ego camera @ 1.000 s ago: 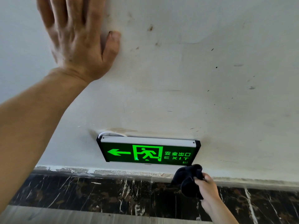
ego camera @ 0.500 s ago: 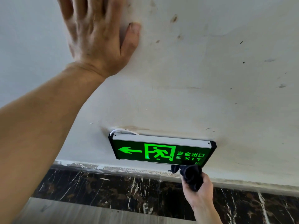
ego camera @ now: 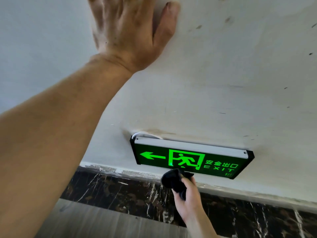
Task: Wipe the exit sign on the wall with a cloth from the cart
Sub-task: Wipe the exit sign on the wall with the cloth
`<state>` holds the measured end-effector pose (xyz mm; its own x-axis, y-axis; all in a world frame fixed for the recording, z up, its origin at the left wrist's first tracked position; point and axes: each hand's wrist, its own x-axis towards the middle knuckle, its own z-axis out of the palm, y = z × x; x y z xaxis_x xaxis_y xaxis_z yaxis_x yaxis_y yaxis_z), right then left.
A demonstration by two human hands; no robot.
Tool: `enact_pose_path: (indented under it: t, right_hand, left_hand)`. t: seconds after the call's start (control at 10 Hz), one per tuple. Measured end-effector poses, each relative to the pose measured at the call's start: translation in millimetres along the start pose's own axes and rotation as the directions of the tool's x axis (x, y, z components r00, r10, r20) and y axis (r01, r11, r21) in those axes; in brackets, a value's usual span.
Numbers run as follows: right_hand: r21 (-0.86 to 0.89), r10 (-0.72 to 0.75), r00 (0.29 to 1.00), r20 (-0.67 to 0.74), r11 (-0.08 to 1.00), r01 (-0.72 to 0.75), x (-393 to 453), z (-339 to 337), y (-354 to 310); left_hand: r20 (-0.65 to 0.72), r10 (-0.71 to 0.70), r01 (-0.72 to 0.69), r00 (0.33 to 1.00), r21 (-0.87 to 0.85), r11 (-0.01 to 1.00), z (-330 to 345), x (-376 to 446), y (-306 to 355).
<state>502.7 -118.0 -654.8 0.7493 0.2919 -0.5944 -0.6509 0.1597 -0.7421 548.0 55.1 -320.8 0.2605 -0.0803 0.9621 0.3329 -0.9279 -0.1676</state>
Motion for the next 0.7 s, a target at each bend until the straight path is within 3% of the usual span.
enact_pose_path:
  t: [0.1,0.2,0.3,0.4,0.6,0.7]
  right_hand:
    - [0.121,0.134,0.989,0.063,0.983,-0.141,0,21,11]
    - [0.149,0.084,0.978,0.189,0.982,-0.113,-3,42,17]
    - [0.284,0.23,0.942,0.246,0.912,-0.297,-6,75,24]
    - [0.262,0.263,0.918,0.296,0.902,-0.342,-11,91,27]
    - [0.013,0.393,0.782,0.485,0.89,-0.456,-26,108,31]
    - [0.083,0.405,0.743,0.534,0.849,-0.522,-39,96,30]
  left_hand:
    - [-0.069,0.003,-0.006,0.998,-0.04,0.999,-2,6,9]
    - [-0.093,0.025,-0.029,0.995,-0.042,0.999,7,1,-2]
    - [-0.131,0.093,-0.102,0.987,-0.059,0.993,1,8,1]
    - [-0.109,0.1,-0.11,0.989,-0.095,0.989,3,7,-1]
    - [-0.116,0.109,-0.122,0.987,-0.112,0.986,5,6,-2]
    - [-0.12,0.118,-0.125,0.986,-0.055,0.991,6,8,-4]
